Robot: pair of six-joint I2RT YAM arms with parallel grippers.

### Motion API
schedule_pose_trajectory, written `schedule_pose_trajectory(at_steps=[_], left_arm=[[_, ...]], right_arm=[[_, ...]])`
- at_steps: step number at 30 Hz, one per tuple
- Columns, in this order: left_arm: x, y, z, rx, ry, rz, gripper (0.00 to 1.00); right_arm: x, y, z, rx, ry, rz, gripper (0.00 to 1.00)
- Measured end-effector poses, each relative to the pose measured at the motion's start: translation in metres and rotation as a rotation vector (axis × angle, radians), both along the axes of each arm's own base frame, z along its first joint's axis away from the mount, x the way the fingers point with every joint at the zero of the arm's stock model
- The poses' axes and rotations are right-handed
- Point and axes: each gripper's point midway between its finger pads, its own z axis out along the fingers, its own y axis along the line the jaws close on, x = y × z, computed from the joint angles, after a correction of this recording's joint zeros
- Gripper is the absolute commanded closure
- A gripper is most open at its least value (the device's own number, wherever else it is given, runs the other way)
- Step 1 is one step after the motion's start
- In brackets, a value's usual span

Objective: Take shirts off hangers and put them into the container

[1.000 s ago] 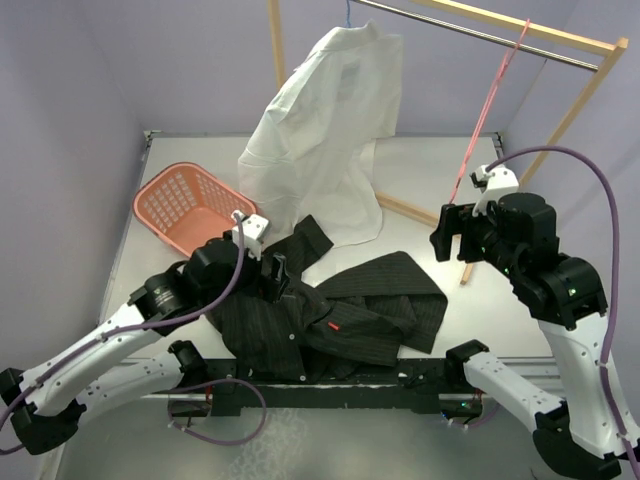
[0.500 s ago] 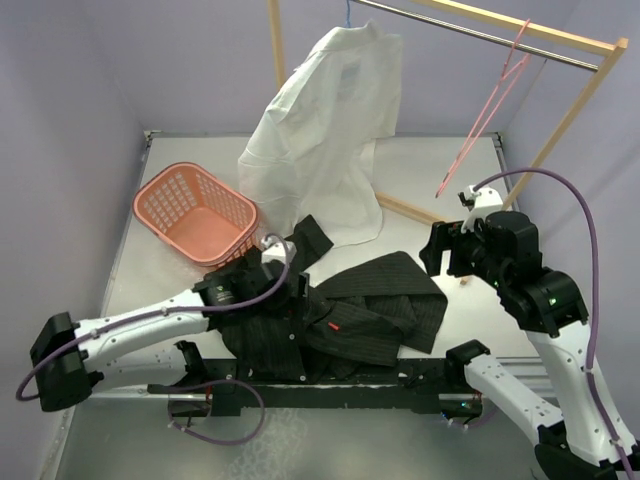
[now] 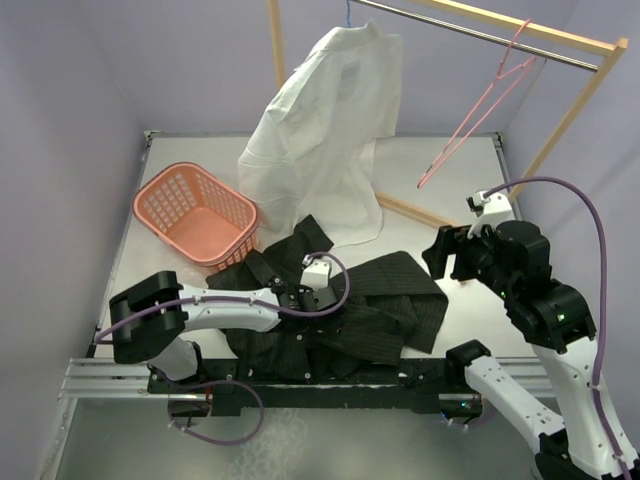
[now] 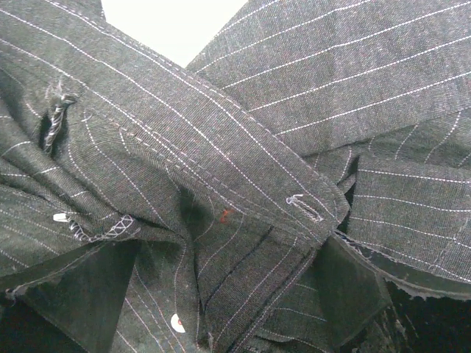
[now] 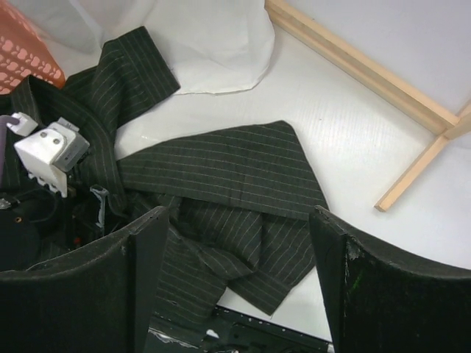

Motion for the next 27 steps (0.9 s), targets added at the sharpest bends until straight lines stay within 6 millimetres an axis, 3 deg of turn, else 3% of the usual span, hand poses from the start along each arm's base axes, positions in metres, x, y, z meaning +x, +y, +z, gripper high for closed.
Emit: schedule_pose_trajectory(at_steps=[4, 5, 9, 12, 18, 21, 24, 27], left_arm=[[0.004, -0.009, -0.008, -0.029, -0.017, 0.0, 0.0], [0.006, -0.012, -0.008, -0.041, -0.024, -0.005, 0.05], [0.014, -0.03, -0.009, -0.101, -0.065, -0.03, 0.5], [0.02, -0.045, -0.01, -0.188, -0.1, -0.048, 0.99], [0.015, -0.057, -0.007, -0.234, -0.095, -0.12, 1.0], [0.012, -0.059, 0.008, -0.168, -0.087, -0.213, 1.0], [0.015, -0.062, 0.051, -0.163, -0.138, -0.289, 1.0], [0.024, -0.059, 0.125, -0.207, -0.253, -0.317, 1.0]], right_arm=[[-0.004, -0.002, 0.002, 0.006, -0.02, -0.003, 0.22], [-0.005, -0.003, 0.002, 0.007, -0.022, -0.003, 0.22], [-0.008, -0.004, 0.001, 0.008, -0.03, -0.006, 0.23], [-0.009, -0.005, 0.002, 0.009, -0.034, -0.006, 0.23], [-0.009, -0.006, -0.002, 0.009, -0.036, -0.009, 0.23], [-0.009, -0.007, -0.003, 0.004, -0.035, -0.017, 0.23], [-0.009, -0.008, -0.003, 0.005, -0.039, -0.024, 0.23], [-0.01, -0.008, -0.002, 0.011, -0.046, -0.026, 0.23]])
